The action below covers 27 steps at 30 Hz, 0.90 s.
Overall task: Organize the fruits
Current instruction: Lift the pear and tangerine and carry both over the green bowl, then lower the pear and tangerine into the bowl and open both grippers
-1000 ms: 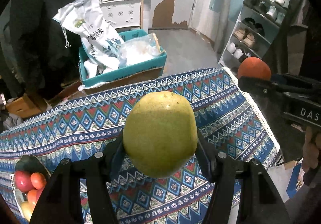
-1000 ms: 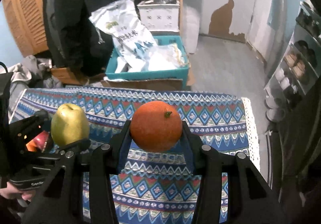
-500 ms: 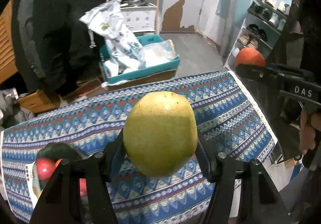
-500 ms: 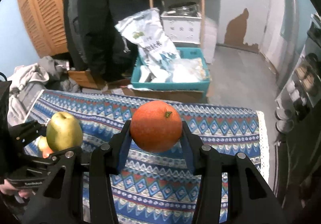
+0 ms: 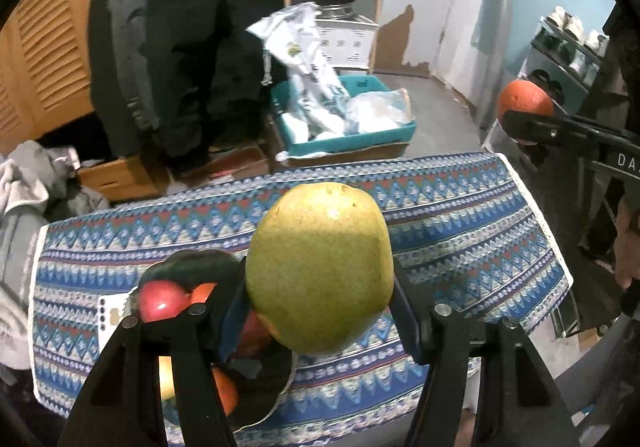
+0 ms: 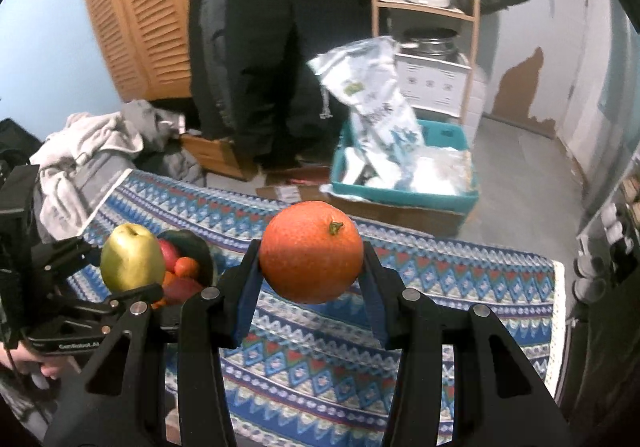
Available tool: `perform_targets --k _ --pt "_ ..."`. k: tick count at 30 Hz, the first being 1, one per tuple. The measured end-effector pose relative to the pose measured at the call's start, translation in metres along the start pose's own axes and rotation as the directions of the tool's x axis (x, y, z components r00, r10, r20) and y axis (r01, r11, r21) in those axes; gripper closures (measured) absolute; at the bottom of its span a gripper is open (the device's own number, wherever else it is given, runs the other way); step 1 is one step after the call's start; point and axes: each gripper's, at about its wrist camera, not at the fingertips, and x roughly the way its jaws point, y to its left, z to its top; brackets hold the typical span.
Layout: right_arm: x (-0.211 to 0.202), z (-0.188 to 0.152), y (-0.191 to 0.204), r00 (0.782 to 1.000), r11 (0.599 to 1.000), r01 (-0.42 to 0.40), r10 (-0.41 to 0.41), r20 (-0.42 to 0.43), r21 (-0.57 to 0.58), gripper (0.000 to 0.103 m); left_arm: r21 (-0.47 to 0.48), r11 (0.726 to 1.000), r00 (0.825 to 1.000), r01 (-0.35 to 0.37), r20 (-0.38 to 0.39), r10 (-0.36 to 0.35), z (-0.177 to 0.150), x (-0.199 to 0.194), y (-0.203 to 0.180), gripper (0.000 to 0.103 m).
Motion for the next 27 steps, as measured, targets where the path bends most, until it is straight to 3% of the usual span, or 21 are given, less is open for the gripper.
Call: perform_targets --k 13,27 --pt "0.037 0.018 0.069 0.995 0.992 -0.097 0.093 -0.045 -0.081 0.057 -0.087 0.994 0.998 -0.063 0.016 0.065 -0.022 -0.019 0.065 0.038" --pt "0.092 0.015 0.124 0.975 0.977 -0.182 0.164 -0.147 -0.115 0.057 -0.202 0.975 0.996 -0.089 -0.039 0.083 -0.050 0.001 0.127 0.038"
